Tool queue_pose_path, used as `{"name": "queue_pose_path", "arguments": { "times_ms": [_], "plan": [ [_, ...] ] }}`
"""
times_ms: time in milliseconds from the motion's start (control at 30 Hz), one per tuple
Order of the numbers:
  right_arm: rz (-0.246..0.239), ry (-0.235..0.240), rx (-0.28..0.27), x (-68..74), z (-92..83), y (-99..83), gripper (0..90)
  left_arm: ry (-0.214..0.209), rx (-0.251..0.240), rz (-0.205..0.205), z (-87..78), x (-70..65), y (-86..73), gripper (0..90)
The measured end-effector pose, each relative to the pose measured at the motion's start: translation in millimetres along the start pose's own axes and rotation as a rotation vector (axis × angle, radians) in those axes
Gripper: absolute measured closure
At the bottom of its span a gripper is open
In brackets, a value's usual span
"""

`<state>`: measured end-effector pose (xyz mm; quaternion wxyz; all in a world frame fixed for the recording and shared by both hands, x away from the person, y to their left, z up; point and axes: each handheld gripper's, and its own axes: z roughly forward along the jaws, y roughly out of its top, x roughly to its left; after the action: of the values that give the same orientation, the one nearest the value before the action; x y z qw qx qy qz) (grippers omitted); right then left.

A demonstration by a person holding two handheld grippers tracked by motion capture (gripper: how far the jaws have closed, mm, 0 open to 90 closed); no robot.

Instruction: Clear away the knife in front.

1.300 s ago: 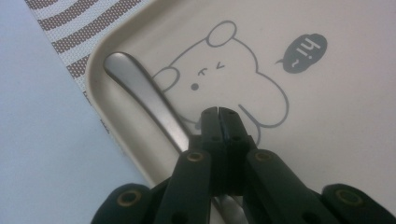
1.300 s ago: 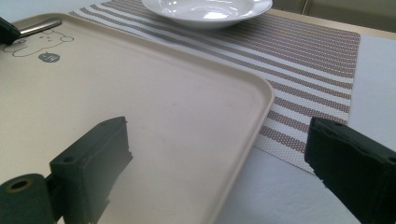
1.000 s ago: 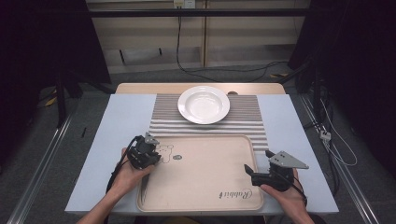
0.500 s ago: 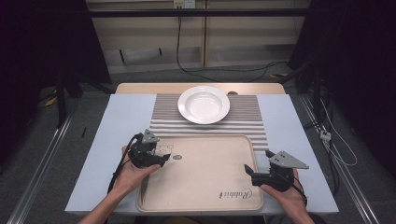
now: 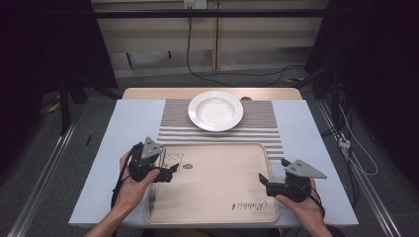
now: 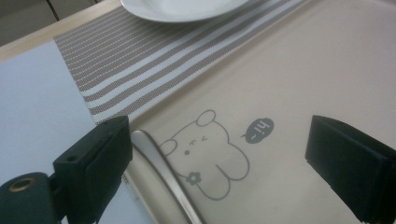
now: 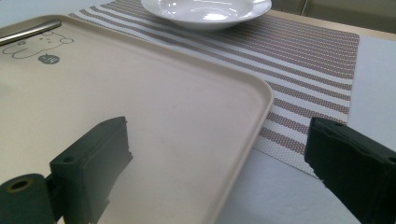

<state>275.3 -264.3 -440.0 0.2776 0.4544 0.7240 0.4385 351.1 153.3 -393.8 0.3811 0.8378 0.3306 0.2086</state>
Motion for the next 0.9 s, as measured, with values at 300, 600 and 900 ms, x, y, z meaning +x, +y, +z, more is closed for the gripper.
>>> {"name": "queue_pose_path", "arguments": {
  "times_ms": [300,600,900],
  "plan": [
    [0.0,0.001,0.0,-0.3,0.1,0.1,7.1,-0.021,-0.006,-0.073,-9.3,5.4,-9.2,6.7],
    [0.003,0.002,0.001,-0.2,0.0,0.0,7.0,0.021,-0.025,-0.132,-29.4,19.7,-35.7,6.4],
    [0.004,-0.003,-0.001,-0.4,0.6,0.1,6.9,0.064,-0.025,-0.148,-36.8,23.1,-59.3,6.4]
  ]
}}
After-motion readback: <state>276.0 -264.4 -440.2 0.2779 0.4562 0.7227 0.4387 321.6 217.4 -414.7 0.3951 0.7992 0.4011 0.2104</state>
